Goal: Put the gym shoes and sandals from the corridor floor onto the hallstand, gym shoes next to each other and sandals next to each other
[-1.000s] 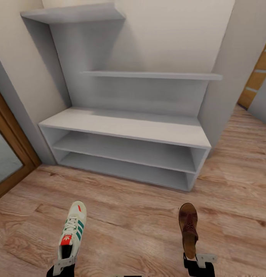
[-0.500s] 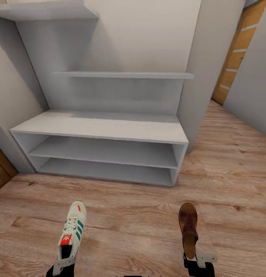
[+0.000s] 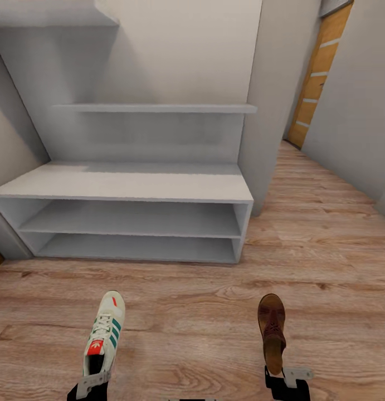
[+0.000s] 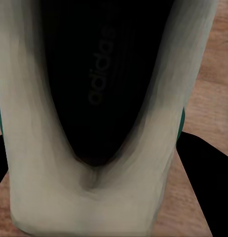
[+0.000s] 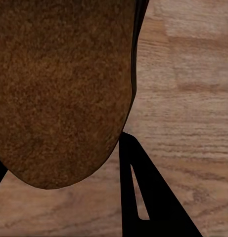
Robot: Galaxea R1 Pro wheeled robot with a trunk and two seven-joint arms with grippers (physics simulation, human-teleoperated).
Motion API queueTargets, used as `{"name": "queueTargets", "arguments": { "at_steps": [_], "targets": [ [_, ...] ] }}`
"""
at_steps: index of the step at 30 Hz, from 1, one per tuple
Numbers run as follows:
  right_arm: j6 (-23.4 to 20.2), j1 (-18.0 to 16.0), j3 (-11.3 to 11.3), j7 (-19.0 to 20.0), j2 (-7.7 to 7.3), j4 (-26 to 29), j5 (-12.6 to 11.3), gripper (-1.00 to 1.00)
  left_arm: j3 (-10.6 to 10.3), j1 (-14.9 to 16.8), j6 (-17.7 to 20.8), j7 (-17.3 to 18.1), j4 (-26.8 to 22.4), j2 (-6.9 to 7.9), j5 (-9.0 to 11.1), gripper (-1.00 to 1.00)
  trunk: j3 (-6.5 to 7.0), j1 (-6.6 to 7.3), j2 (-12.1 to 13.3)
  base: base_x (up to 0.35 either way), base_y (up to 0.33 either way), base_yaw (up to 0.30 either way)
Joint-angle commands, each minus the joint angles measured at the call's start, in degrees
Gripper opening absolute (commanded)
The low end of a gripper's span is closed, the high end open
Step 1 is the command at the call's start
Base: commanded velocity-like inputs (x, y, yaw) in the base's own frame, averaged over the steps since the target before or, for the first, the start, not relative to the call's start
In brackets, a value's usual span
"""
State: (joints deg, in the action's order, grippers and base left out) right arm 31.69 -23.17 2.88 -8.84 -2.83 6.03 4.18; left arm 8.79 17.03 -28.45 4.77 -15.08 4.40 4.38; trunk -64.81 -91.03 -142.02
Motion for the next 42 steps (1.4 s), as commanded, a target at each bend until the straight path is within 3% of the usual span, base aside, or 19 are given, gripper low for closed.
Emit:
{"name": "queueTargets", "arguments": {
  "at_steps": [1,17,25,28,31,35,42],
  "targets": [
    [0.16,-0.03,0.29,-0.13,0.01,-0.05,0.37,-1.0,0.17,0.03,-0.12,0.5,0.06,0.0,0.46,-1.0,-0.04,0.01,-0.02,-0.007,0.0,-0.009],
    [0.21,-0.03,0.33,-0.27,0.03,0.04,0.25,-1.0,0.1,0.02,0.04,0.59,0.07,-0.17,0.22,-1.0,-0.04,0.01,-0.02,-0.001,0.0,-0.001],
    [0.16,-0.03,0.59,-0.5,-1.73,0.12,0.12,-1.0,0.06,1.02,1.1,0.59,-0.05,-0.58,0.04,-1.0,-0.04,0.01,-0.02,0.0,0.0,0.0],
    [0.14,-0.03,0.67,-0.54,-3.38,0.12,-0.02,-1.0,0.02,1.87,1.89,0.53,-0.56,-0.9,-0.08,-1.0,-0.04,0.01,-0.02,0.0,0.0,0.0],
    [0.13,-0.03,0.86,-0.52,-4.91,0.12,-0.21,-1.0,-0.11,4.41,4.61,0.52,-0.66,-1.19,-0.12,-1.0,-0.04,0.01,-0.02,0.0,0.0,0.0],
    [0.08,-0.03,2.93,-0.44,-6.8,0.13,-2.5,-1.0,-0.24,9.12,12.2,0.33,-0.85,-1.29,-0.26,-1.0,-0.04,0.01,-0.02,0.0,0.0,0.0],
    [0.04,-0.04,4.8,-0.3,-7.77,0.2,-6.1,-1.0,-0.37,17.55,23.51,-0.92,-0.97,-1.45,-0.35,-1.0,-0.04,0.01,-0.02,0.0,0.0,0.0]
  ]
}}
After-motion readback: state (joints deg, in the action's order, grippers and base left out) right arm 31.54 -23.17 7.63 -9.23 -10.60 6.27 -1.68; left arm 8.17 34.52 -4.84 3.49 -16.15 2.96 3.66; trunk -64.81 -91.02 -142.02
